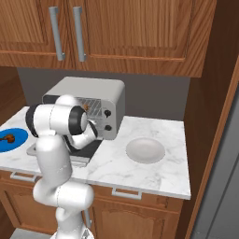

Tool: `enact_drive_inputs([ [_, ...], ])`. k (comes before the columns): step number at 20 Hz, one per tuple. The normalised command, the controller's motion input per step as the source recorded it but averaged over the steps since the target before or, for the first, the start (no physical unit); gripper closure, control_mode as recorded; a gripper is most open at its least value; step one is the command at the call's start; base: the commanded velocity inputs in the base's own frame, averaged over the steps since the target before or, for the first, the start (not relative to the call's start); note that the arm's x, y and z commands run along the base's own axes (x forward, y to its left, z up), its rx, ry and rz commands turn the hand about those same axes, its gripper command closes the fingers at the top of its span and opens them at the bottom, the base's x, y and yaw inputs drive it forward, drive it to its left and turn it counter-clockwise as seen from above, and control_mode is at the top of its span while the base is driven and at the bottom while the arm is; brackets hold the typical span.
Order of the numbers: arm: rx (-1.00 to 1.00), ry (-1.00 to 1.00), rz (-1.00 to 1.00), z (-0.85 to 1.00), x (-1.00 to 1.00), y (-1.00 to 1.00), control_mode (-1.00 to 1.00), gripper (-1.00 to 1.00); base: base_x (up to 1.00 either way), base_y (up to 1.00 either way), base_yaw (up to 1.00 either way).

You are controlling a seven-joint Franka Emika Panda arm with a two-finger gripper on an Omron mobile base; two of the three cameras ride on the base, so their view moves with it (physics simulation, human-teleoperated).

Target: Open the toaster oven door. Place the bread on the top rack in the toaster oven and place the chicken drumstick on the bottom rack.

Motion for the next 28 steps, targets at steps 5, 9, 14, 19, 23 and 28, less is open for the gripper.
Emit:
enact_drive_inputs([
  [5, 0.0, 0.16, 0.01, -0.22, -1.0, 0.08, -1.0, -1.0, 0.0, 0.0, 0.0],
  [9, -0.01, 0.19, 0.0, -0.05, -1.0, 0.04, -1.0, -1.0, 0.0, 0.0, 0.0],
  [14, -0.01, 0.18, 0.0, 0.0, -0.94, 0.0, -1.0, -1.0, 0.0, 0.0, 0.0],
  [19, -0.01, 0.09, 0.0, 0.49, -0.47, 0.0, -1.0, -1.0, 0.0, 0.0, 0.0],
  [23, -0.05, 0.0, 0.0, 1.0, 0.0, 0.2, -1.0, -1.0, 0.0, 0.0, 0.0],
  [28, -0.14, 0.0, 0.01, 1.0, 0.0, 0.64, -1.0, -1.0, 0.0, 0.0, 0.0],
])
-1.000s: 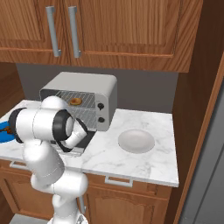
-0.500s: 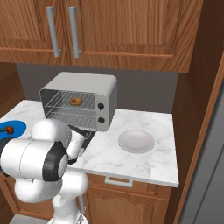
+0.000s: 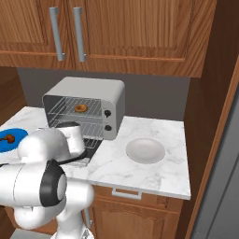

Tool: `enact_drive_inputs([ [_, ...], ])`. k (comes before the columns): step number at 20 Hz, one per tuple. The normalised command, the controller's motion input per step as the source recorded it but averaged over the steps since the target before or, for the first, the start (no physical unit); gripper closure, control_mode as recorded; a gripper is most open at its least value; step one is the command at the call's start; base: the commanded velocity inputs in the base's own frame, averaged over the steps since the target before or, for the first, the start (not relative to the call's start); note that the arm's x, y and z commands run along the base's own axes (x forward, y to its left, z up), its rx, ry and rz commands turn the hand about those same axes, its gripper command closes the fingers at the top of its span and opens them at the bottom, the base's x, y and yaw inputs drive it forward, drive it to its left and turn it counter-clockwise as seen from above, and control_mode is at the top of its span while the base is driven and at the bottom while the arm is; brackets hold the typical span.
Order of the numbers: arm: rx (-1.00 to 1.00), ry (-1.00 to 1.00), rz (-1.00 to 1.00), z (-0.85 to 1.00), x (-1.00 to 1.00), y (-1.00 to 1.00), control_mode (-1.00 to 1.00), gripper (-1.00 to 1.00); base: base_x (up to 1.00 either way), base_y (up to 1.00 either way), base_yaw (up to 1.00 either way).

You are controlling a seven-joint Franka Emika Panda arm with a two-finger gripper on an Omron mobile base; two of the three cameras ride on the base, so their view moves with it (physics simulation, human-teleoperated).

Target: Open the toaster oven door. Place the bread on the top rack in the toaster oven and place the chicken drumstick on the bottom rack.

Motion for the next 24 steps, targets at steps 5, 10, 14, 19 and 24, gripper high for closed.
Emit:
enact_drive_inputs([
  [5, -0.09, 0.0, 0.05, 1.0, -0.03, 0.54, -1.0, -1.0, 0.0, 0.0, 0.0],
  [10, -0.01, 0.11, 0.11, 1.0, -0.32, 0.1, -1.0, -1.0, 0.0, 0.0, 0.0],
  [14, 0.0, 0.28, 0.14, 1.0, -0.59, 0.0, -1.0, -1.0, 0.0, 0.0, 0.0],
  [19, 0.0, 0.24, 0.15, 1.0, -0.72, 0.0, -1.0, -1.0, 0.0, 0.0, 0.0],
  [24, 0.01, 0.24, 0.13, 1.0, -0.76, 0.03, -1.0, -1.0, 0.0, 0.0, 0.0],
])
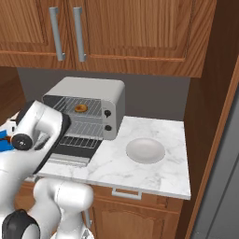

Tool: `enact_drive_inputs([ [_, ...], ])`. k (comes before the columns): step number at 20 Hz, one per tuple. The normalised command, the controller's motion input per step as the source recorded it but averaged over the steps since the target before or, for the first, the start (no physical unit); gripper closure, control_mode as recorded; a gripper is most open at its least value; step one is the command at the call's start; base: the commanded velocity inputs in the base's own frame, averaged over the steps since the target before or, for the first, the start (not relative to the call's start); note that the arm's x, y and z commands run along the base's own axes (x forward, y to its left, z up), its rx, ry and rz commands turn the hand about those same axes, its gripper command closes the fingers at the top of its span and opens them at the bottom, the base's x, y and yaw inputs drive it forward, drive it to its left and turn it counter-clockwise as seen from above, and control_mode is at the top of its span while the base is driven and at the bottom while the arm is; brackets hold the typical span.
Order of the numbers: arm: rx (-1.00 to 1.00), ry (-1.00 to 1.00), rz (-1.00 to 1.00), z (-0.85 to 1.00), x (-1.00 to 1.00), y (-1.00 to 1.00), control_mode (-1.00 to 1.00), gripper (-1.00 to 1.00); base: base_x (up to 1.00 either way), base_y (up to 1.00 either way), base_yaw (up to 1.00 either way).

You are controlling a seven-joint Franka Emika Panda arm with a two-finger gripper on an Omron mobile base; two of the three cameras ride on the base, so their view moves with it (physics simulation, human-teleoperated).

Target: Open the toaster oven door. Place the bread on the top rack in the toaster oven and place the chicken drumstick on the bottom rack.

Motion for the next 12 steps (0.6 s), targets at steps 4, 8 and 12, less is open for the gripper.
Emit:
enact_drive_inputs([
  [4, 0.0, 0.31, 0.18, 0.99, -0.87, 0.34, -1.0, -1.0, 0.0, 0.0, 0.0],
  [8, -0.03, 0.31, 0.3, 0.83, -0.76, 0.82, -1.0, -1.0, 0.0, 0.0, 0.0],
  [12, -0.11, 0.26, 0.36, 0.98, -0.42, 0.97, -1.0, -1.0, 0.0, 0.0, 0.0],
])
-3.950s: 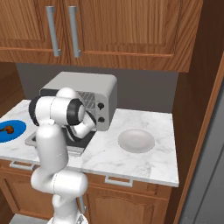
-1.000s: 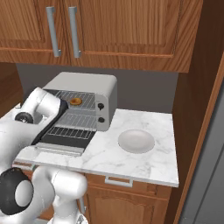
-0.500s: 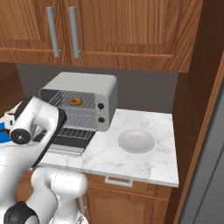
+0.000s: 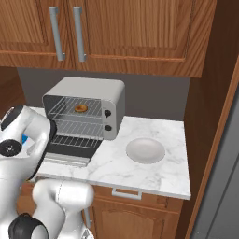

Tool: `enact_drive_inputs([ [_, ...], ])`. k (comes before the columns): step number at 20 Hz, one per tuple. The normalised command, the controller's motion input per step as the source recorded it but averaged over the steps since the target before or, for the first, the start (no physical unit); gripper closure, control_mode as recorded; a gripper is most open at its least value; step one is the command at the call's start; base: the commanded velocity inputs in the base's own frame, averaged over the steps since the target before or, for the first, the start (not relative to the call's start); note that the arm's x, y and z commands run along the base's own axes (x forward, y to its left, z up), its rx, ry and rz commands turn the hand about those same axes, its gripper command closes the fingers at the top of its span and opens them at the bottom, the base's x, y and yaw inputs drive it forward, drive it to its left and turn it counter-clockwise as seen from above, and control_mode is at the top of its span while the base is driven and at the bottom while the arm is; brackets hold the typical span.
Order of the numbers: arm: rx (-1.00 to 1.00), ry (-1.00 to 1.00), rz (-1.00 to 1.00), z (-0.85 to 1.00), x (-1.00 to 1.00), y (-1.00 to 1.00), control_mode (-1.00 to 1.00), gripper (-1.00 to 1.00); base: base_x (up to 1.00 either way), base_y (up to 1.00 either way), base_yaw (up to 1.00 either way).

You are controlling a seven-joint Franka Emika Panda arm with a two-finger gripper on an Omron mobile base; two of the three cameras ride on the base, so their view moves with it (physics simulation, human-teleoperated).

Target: Open the toaster oven door. Place the bread on the top rack in the toaster oven and place the chicken drumstick on the bottom rack.

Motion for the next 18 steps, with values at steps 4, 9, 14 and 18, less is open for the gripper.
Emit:
enact_drive_inputs([
  [4, -0.2, 0.21, 0.4, 0.63, -0.22, 1.0, -1.0, -1.0, 0.0, 0.0, 0.0],
  [9, -0.32, 0.21, 0.36, -0.03, 0.04, 0.6, -1.0, -1.0, 0.0, 0.0, 0.0],
  [14, -0.46, 0.21, 0.09, 0.03, 0.05, 0.21, -1.0, -1.0, 0.0, 0.0, 0.0],
  [18, -0.48, 0.08, 0.05, 0.04, 0.0, 0.29, -1.0, -1.0, 0.0, 0.0, 0.0],
])
